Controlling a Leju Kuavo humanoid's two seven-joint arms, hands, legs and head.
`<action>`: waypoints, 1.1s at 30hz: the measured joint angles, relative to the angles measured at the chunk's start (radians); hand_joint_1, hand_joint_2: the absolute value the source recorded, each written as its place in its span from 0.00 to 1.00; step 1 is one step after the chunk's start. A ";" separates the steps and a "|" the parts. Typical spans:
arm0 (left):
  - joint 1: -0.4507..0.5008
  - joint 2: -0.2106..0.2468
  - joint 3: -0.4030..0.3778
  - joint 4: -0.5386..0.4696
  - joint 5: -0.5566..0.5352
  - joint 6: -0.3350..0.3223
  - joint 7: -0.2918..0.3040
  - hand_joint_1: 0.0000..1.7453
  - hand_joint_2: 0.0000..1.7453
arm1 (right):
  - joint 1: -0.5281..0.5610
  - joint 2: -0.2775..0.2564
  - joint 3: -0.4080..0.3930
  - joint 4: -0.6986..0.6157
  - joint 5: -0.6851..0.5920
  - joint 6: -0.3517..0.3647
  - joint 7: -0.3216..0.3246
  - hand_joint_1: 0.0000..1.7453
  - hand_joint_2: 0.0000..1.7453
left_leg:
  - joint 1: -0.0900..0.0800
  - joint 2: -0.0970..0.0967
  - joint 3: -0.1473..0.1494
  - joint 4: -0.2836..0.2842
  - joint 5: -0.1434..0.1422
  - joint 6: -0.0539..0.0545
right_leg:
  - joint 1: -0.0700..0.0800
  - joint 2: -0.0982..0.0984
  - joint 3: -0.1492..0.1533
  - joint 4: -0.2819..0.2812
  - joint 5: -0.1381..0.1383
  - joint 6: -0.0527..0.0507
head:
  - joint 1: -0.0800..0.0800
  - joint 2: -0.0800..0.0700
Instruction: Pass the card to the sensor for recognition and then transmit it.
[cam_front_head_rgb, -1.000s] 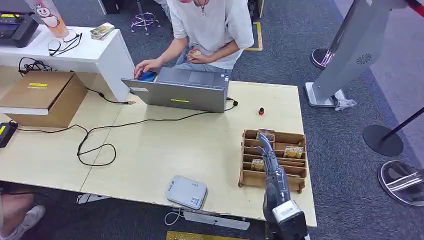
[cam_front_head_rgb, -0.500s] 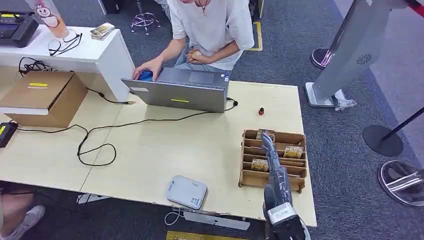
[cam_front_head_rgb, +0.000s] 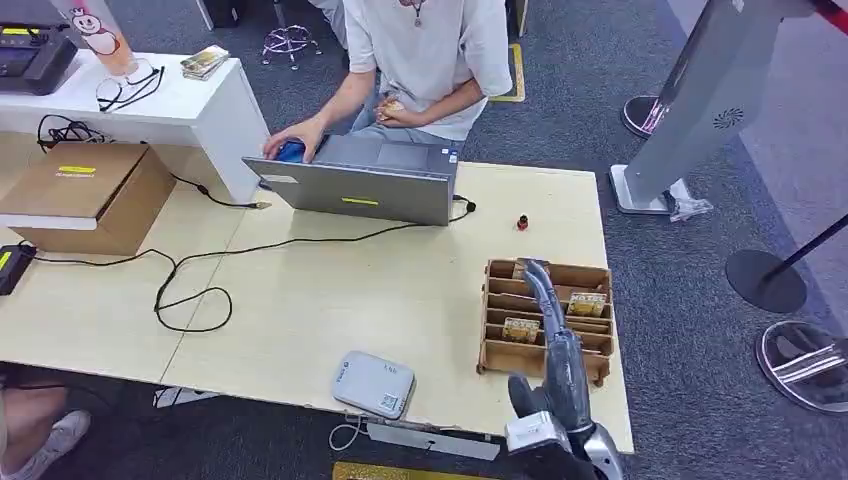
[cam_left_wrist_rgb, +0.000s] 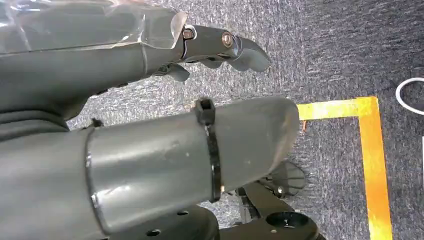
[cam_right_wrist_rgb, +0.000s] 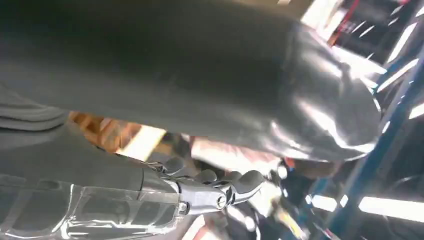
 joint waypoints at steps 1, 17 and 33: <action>0.000 0.000 0.000 0.000 -0.002 0.001 0.000 0.00 0.00 | -0.003 -0.001 0.000 -0.005 0.076 -0.028 0.014 0.00 0.00 | 0.000 0.000 0.000 0.000 0.000 0.000 | 0.000 0.000 0.000 0.000 0.000 0.000 | 0.000 0.000; -0.008 -0.001 0.000 0.000 -0.009 0.016 0.002 0.00 0.00 | -0.109 -0.058 0.035 -0.023 0.703 -0.086 0.204 0.00 0.00 | 0.000 0.000 0.000 0.000 0.000 0.000 | 0.000 0.000 0.000 0.000 0.000 0.000 | 0.000 0.000; -0.007 -0.002 0.002 0.000 -0.005 0.018 -0.010 0.00 0.00 | -0.119 -0.094 0.044 0.007 0.859 0.000 0.309 0.00 0.00 | 0.000 0.000 0.000 0.000 0.000 0.000 | 0.000 0.000 0.000 0.000 0.000 0.000 | 0.000 0.000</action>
